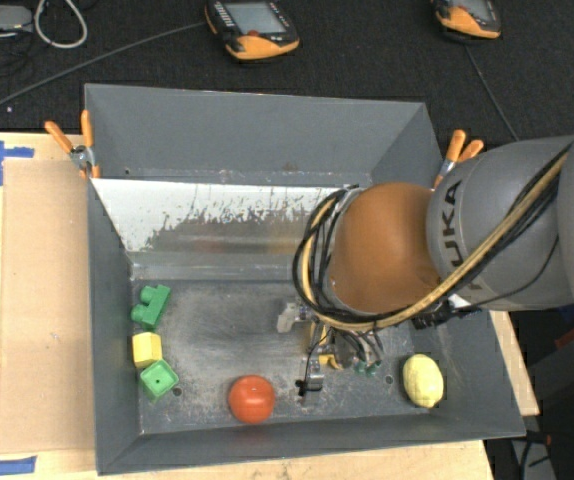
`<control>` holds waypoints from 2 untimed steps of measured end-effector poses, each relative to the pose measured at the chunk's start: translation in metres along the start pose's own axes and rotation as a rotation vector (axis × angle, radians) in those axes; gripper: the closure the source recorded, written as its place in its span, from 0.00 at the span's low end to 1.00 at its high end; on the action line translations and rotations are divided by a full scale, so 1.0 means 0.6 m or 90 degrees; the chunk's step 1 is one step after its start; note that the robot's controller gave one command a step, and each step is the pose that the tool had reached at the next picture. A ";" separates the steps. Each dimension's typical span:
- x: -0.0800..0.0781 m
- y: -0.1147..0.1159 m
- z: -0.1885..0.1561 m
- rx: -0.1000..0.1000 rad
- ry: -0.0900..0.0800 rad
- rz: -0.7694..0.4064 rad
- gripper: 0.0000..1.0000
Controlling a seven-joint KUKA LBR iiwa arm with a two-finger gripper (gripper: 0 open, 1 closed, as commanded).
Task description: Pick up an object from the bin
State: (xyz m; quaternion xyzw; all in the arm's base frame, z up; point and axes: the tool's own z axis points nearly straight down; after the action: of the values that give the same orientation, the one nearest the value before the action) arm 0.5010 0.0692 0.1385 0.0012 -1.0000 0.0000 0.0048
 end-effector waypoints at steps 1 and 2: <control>-0.003 -0.001 -0.006 0.000 -0.005 0.002 0.00; -0.061 -0.143 0.097 0.000 -0.006 -0.041 0.00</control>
Offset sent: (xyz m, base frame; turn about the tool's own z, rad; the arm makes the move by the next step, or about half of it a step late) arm 0.0404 -0.1013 -0.0685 -0.0697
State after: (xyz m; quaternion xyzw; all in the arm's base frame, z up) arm 0.5373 -0.0166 0.0803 0.0337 -0.9994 -0.0003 -0.0002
